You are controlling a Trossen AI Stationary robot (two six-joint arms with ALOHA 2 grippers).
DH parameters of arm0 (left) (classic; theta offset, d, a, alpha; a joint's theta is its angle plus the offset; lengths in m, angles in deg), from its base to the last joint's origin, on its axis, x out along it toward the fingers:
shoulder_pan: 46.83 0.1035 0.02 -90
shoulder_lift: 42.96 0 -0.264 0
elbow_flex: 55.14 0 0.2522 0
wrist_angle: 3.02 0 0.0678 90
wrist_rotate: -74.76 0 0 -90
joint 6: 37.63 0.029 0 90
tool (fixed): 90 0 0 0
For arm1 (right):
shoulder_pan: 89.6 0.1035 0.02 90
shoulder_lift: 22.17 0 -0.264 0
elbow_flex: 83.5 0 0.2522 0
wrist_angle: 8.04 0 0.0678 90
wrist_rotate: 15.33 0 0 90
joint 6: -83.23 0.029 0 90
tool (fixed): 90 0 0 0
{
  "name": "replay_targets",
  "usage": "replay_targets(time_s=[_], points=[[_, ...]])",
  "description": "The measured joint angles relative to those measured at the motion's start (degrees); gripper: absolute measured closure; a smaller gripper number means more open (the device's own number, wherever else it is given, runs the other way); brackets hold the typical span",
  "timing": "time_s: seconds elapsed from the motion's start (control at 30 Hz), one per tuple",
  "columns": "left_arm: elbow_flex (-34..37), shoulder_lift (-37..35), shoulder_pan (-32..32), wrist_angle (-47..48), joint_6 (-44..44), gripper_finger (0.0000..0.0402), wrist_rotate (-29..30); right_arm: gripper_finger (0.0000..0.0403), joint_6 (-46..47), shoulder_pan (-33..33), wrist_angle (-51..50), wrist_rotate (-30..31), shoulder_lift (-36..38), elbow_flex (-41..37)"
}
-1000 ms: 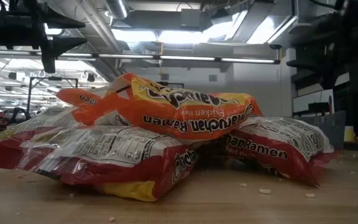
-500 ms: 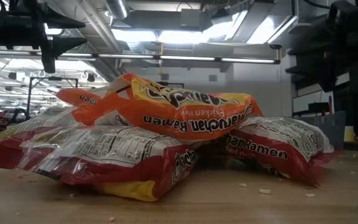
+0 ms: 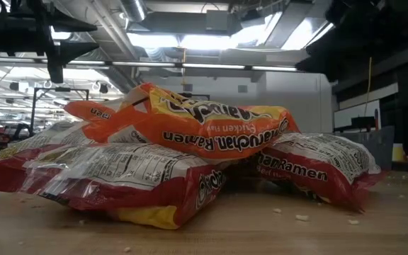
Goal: Sort Maruchan noodles
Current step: Put the red noodle pack into the black bin
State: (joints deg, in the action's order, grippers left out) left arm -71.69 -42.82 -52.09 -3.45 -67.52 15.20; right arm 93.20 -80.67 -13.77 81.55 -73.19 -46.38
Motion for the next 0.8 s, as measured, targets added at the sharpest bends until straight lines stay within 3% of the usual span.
replay_targets(time_s=[0.13, 0.33, 0.53, 0.8], points=[[0.0, 0.0, 0.0, 0.0, 0.0, 0.0243, 0.0, 0.0115, -6.1, 5.8, -7.2, 7.3, -14.4, 9.7], [0.0, 0.0, 0.0, 0.0, 0.0, 0.0243, -0.1, 0.0058, -6.8, 10.1, -15.4, 16.3, -33.5, 21.7], [0.0, 0.0, 0.0, 0.0, 0.0, 0.0243, -1.7, 0.0061, -3.5, 10.7, -17.0, 28.2, -45.9, 28.2], [0.0, 0.0, 0.0, 0.0, 0.0, 0.0243, -4.1, 0.0095, 3.2, 10.6, -18.6, 34.5, -49.3, 31.6]])
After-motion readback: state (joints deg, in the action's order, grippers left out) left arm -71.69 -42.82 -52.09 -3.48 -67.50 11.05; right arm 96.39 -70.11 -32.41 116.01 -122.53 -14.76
